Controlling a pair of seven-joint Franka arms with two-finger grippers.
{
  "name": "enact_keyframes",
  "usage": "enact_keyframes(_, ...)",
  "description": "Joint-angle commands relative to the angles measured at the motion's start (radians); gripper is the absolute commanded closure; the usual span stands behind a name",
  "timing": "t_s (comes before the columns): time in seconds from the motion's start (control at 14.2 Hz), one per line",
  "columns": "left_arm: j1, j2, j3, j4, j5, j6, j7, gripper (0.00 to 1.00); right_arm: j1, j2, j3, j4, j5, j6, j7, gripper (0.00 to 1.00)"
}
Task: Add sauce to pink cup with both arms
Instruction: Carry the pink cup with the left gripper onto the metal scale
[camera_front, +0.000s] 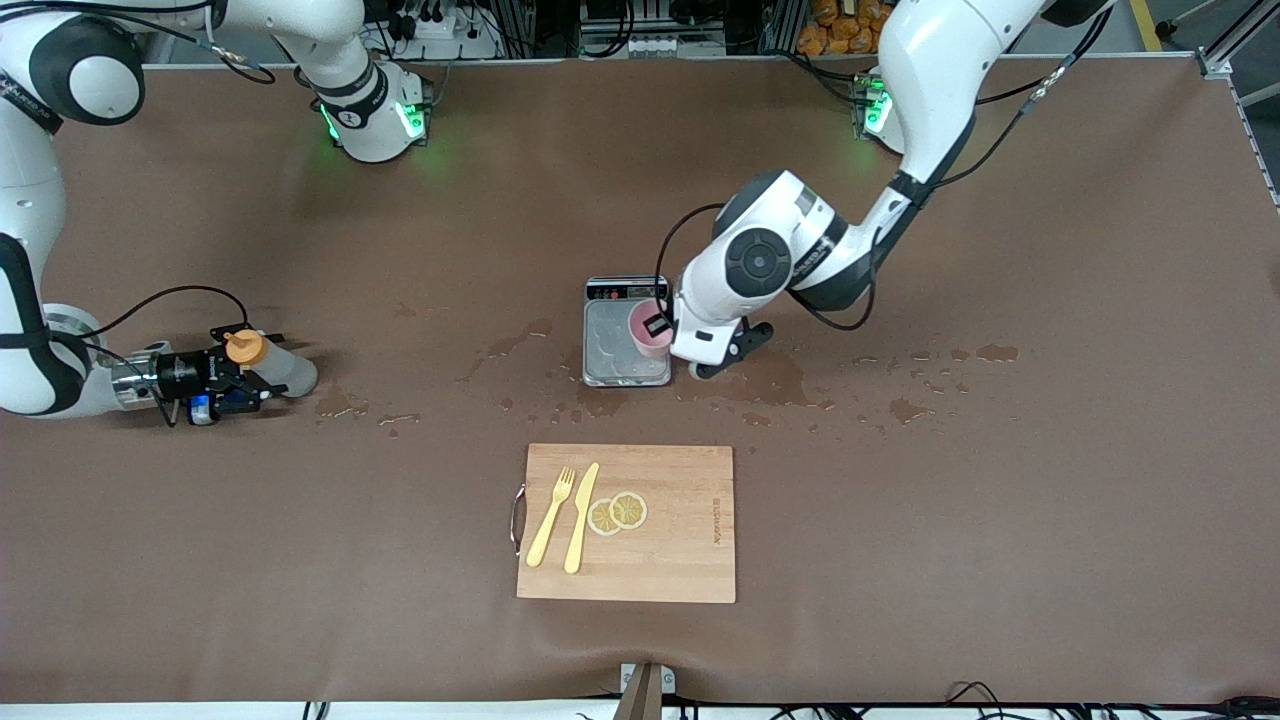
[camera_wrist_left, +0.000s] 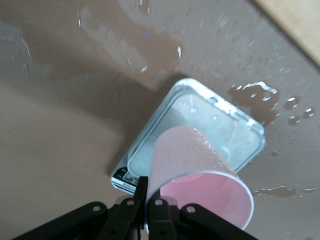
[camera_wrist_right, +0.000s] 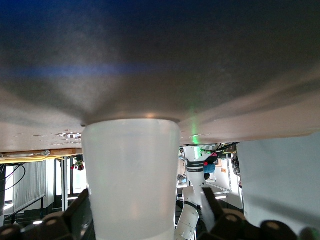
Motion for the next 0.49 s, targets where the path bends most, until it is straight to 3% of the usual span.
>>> enact_keyframes(0.0, -0.032, 0.044, 0.003, 0.057, 0.017, -0.001, -0.086, 1.00, -0.002, 0.005, 0.003, 0.006, 0.017, -0.010, 0.018, 0.44)
enact_keyframes(0.14, -0.037, 0.058, 0.003, 0.068, 0.011, -0.001, -0.108, 1.00, -0.002, 0.005, 0.003, 0.007, 0.017, -0.010, 0.027, 0.53)
enact_keyframes(0.42, -0.045, 0.074, 0.005, 0.068, 0.012, 0.048, -0.149, 1.00, 0.003, -0.002, 0.005, 0.018, 0.017, -0.027, 0.047, 0.54)
